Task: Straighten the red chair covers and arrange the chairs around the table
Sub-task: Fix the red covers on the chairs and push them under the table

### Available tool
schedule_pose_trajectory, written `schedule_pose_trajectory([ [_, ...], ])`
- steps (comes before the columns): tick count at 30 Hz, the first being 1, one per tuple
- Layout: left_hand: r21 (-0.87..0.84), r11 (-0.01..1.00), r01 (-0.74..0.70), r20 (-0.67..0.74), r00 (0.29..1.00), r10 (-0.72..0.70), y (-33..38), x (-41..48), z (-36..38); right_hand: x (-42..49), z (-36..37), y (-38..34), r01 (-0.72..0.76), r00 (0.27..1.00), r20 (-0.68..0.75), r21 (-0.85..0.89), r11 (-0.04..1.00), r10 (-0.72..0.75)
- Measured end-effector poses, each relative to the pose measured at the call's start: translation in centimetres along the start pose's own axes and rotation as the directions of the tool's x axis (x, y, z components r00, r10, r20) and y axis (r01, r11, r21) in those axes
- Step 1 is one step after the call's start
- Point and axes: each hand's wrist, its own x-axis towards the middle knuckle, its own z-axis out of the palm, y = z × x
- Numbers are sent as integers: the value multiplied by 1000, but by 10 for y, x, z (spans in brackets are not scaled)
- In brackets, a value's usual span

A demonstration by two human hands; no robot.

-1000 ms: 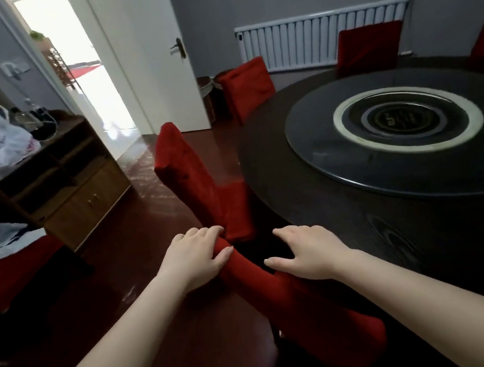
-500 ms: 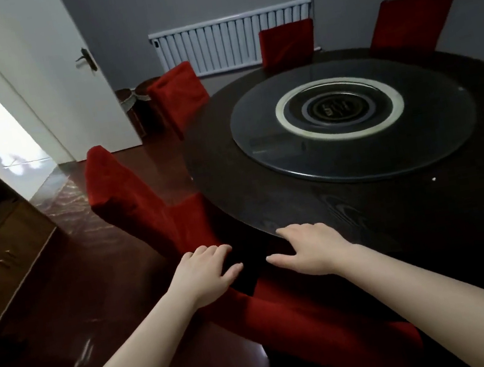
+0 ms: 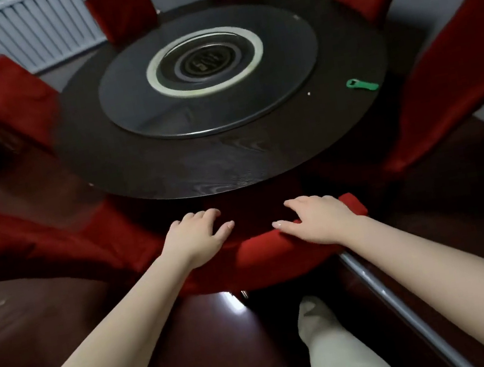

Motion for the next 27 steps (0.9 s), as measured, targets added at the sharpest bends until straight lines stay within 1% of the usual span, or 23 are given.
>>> schedule_pose_trajectory([
  [2,-44,999,23,48,999,-21,1,-8,12,-9,18,-3,-13,998,-54,-73,997,9],
  [4,-136,984,114,92,990,-102,0,-18,25,-12,28,-7,-50,988,-155,-164,985,24],
  [5,-134,981,137,83,988,-127,0,-23,33,-12,30,-9,-81,982,-182,-190,978,46],
  [8,13,995,104,-99,990,-102,1,-35,48,-7,32,-16,-134,977,-194,-248,959,86],
  [9,26,994,110,-119,987,-106,3,-36,48,-5,33,-16,-137,976,-203,-259,956,84],
  [13,112,984,137,-85,988,-128,7,-36,50,3,40,-12,-125,967,-248,-277,953,55],
  [19,70,991,116,-152,983,-105,7,-38,58,7,48,-3,-103,920,-393,-225,969,6],
  [24,61,998,35,-199,980,-22,-6,-35,58,5,46,-15,-139,933,-358,-269,953,35],
  [27,59,998,21,-229,973,-6,-27,-39,61,-1,52,-34,-138,933,-356,-231,963,48],
])
